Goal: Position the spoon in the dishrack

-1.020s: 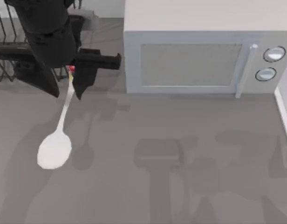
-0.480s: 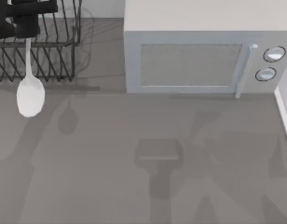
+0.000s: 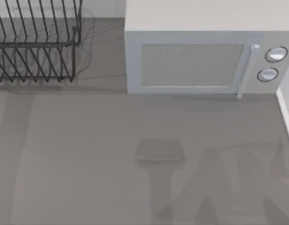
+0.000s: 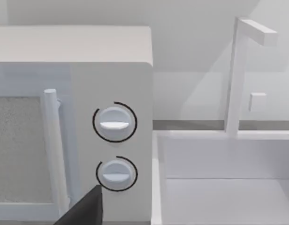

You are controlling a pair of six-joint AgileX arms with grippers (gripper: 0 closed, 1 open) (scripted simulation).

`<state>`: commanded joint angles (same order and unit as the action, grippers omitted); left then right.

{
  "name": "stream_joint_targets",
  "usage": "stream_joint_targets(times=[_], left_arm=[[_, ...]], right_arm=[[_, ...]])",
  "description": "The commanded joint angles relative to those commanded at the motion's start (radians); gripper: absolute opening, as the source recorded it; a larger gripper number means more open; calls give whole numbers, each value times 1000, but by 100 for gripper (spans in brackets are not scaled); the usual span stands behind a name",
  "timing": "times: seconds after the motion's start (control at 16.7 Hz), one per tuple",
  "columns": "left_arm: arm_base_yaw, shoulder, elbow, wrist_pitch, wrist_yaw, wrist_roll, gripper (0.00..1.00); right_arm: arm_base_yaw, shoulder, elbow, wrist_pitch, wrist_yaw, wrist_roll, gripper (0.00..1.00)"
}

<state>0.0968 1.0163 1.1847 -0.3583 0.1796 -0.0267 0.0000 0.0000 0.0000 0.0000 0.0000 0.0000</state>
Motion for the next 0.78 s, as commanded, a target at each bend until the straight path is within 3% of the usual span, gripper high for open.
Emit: stream_joint_targets(times=[0.24, 0.78], left_arm=[[81, -121, -68, 128, 26, 38, 0], [75, -57, -68, 198, 19, 40, 0]], right_arm=[[0, 0, 0, 0, 0, 0, 100], [0, 0, 0, 0, 0, 0, 100]])
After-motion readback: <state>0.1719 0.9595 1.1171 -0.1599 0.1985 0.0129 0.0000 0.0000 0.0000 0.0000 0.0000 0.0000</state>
